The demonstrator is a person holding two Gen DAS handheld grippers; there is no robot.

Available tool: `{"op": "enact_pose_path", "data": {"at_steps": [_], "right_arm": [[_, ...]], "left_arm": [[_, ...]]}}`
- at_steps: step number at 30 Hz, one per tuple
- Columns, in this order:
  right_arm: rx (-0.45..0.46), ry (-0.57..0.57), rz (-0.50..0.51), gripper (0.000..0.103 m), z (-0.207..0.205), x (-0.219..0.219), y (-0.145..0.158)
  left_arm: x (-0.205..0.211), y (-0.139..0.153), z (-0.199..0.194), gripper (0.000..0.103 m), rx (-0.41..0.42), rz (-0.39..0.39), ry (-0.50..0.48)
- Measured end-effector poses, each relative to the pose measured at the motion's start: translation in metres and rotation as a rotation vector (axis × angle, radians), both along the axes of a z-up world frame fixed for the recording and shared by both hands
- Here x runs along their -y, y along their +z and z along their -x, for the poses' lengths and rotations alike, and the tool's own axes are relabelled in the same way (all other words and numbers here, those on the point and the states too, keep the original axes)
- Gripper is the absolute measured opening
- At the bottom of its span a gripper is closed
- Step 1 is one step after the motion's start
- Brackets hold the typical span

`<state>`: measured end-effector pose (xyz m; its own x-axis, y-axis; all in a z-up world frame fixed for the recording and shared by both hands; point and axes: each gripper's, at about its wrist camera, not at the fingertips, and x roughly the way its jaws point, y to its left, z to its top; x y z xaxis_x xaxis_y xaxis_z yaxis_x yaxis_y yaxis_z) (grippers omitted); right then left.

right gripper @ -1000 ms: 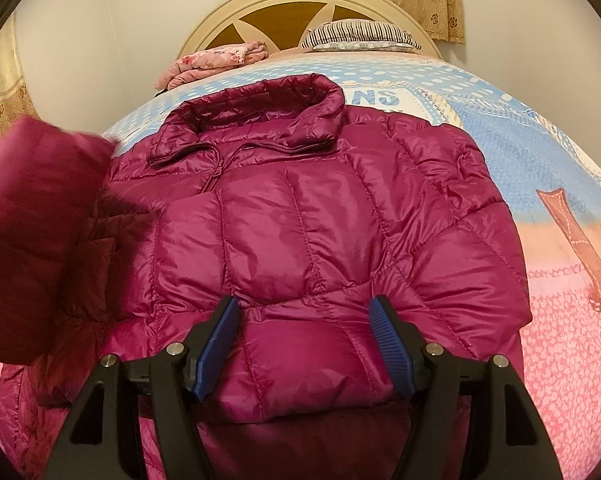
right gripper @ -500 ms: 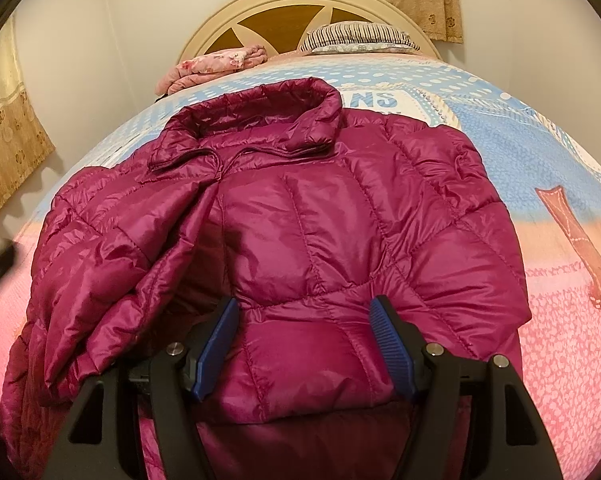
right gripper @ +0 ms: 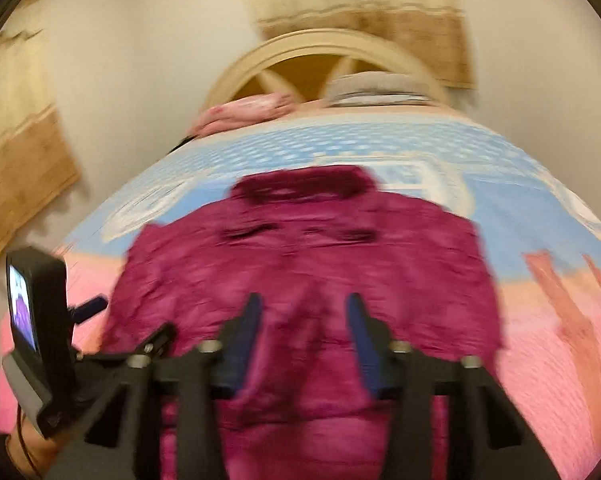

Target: Fold large clothes

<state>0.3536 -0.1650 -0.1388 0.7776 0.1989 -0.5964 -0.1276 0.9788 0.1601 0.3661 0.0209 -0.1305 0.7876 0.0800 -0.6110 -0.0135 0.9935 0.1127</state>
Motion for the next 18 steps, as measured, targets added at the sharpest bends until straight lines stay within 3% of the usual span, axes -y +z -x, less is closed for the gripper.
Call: {"op": "enact_pose_path", "data": {"at_steps": [4, 7, 12, 18], "right_arm": [[-0.085, 0.041, -0.035, 0.033, -0.019, -0.011, -0.03], [-0.126, 0.017, 0.013, 0.032, -0.023, -0.013, -0.053], [-0.187, -0.03, -0.039, 0.032, -0.031, 0.006, -0.078], [-0.135, -0.024, -0.011, 0.032, -0.018, 0.002, -0.077]], "left_arm": [[-0.014, 0.03, -0.005, 0.103, 0.07, 0.008, 0.016], [-0.002, 0.036, -0.017, 0.103, 0.088, 0.003, -0.021], [0.019, 0.017, -0.049, 0.103, 0.005, 0.098, -0.124], [0.036, 0.001, -0.061, 0.103, -0.028, 0.165, -0.141]]}}
